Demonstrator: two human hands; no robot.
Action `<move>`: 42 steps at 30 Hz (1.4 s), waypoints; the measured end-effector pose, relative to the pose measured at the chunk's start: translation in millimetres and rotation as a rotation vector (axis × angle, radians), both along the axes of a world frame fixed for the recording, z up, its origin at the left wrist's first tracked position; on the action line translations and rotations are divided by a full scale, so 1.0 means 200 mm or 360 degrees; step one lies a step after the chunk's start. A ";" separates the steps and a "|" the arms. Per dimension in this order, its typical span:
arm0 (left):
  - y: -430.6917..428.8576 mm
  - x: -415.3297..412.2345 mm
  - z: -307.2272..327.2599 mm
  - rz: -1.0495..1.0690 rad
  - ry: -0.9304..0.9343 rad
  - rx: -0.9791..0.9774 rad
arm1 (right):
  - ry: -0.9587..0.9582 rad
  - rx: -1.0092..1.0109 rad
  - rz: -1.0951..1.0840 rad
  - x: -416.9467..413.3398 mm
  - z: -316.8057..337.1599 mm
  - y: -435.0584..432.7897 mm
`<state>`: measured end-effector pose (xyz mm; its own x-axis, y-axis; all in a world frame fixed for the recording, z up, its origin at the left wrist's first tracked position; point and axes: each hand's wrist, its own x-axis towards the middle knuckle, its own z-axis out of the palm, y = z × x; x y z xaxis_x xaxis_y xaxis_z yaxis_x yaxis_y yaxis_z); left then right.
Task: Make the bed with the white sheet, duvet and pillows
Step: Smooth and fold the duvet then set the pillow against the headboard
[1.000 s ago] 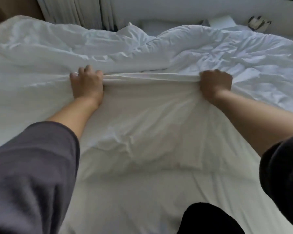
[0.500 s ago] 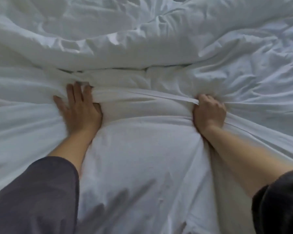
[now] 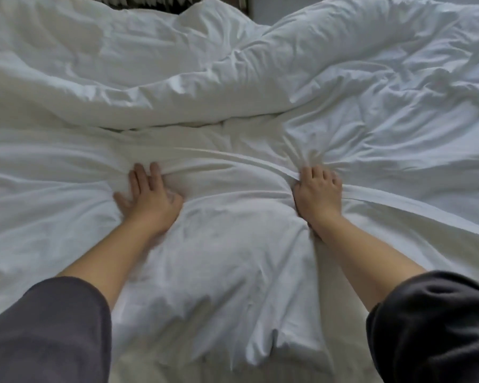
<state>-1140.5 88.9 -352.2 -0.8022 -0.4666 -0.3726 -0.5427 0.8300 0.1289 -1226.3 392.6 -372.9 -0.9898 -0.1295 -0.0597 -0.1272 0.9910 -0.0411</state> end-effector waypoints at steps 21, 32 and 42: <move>1.31 0.17 0.39 -0.1451 0.0219 0.0114 | -0.0406 0.0379 -0.0976 0.88 0.56 1.40; 2.28 0.13 0.30 -0.1597 0.0448 0.0130 | -0.0350 0.0632 -0.1221 1.02 0.43 2.40; 2.74 -0.40 0.38 -0.1365 0.0165 -0.0210 | 0.0261 0.0454 -0.0446 0.10 0.69 2.71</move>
